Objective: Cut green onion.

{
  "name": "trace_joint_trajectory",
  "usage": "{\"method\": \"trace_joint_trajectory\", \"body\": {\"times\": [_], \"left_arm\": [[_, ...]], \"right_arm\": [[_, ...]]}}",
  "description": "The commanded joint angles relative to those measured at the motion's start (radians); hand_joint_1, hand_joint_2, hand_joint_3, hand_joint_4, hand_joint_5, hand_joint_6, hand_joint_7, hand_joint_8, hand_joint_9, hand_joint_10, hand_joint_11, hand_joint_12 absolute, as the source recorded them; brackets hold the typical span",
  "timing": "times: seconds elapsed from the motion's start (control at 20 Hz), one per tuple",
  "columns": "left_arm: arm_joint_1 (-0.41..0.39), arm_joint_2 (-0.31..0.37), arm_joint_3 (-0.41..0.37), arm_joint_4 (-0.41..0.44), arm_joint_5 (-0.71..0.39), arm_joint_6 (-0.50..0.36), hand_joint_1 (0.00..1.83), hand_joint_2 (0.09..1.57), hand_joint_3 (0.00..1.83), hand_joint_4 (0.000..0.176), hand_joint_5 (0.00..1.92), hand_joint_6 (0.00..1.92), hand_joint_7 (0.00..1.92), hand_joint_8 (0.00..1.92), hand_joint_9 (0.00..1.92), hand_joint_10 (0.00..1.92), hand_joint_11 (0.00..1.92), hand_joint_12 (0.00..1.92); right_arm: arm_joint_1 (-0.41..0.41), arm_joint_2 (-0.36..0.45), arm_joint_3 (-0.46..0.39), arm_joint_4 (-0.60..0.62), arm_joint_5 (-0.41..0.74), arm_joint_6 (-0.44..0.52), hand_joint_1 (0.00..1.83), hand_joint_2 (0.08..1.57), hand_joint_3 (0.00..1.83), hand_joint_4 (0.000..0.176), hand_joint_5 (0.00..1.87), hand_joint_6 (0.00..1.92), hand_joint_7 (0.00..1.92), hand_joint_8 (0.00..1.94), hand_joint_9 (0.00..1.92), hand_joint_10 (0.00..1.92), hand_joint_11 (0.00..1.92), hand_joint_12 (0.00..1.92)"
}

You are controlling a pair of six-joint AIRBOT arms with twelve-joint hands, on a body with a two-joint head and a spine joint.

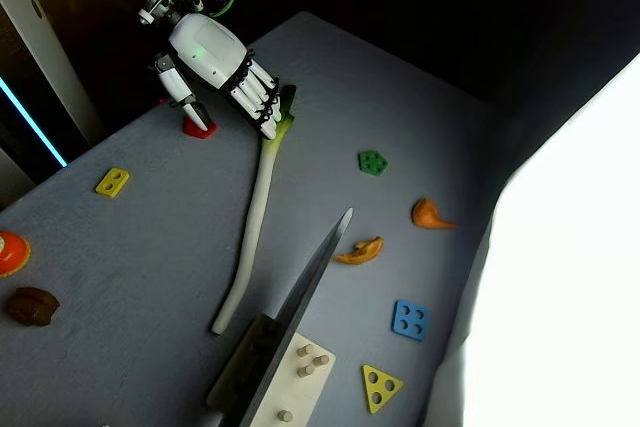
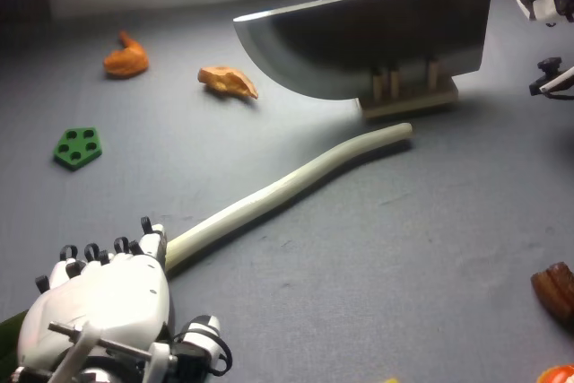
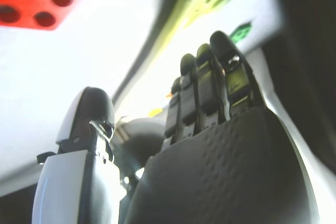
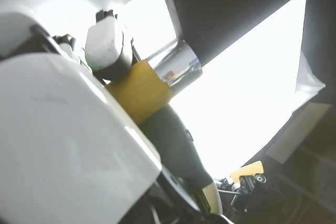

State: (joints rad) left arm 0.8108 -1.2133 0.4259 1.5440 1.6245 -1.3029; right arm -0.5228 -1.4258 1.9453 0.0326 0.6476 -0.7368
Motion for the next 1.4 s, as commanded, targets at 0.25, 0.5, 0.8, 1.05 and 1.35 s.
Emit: {"method": "trace_joint_trajectory", "body": {"times": [0.25,0.5,0.8,1.05,1.35], "left_arm": [[0.017,-0.056,0.018,0.111,0.083,-0.022,0.65,1.32,0.00,0.039,0.12,0.00,0.29,0.00,0.25,0.00,0.00,0.74],[0.053,-0.056,0.041,0.149,0.083,-0.068,0.65,1.32,0.00,0.032,0.08,0.00,0.30,0.01,0.25,0.00,0.00,0.77],[0.076,-0.048,0.055,0.150,0.082,-0.078,0.69,1.31,0.00,0.034,0.19,0.01,0.41,0.00,0.32,0.01,0.00,0.78],[0.079,-0.049,0.063,0.164,0.082,-0.078,0.70,1.31,0.00,0.032,0.17,0.00,0.35,0.00,0.27,0.00,0.00,0.71],[0.066,-0.048,0.074,0.169,0.082,-0.078,0.64,1.32,0.00,0.033,0.14,0.00,0.39,0.01,0.29,0.01,0.00,0.75]], "right_arm": [[-0.006,0.004,0.007,0.079,0.199,-0.148,1.67,0.78,0.80,0.176,1.39,1.92,1.59,1.94,1.69,1.92,1.73,1.92],[-0.010,-0.007,0.007,0.138,0.219,-0.194,1.66,0.83,0.72,0.176,1.40,1.92,1.55,1.94,1.66,1.92,1.69,1.92],[0.010,-0.004,0.007,0.176,0.255,-0.138,1.66,0.83,0.71,0.176,1.37,1.92,1.56,1.94,1.66,1.92,1.68,1.92],[0.026,0.011,0.006,0.163,0.255,-0.073,1.65,0.83,0.72,0.176,1.39,1.92,1.59,1.94,1.68,1.92,1.71,1.92],[0.051,0.029,0.002,0.138,0.253,-0.025,1.67,0.82,0.74,0.176,1.40,1.92,1.60,1.94,1.69,1.92,1.73,1.92]]}}
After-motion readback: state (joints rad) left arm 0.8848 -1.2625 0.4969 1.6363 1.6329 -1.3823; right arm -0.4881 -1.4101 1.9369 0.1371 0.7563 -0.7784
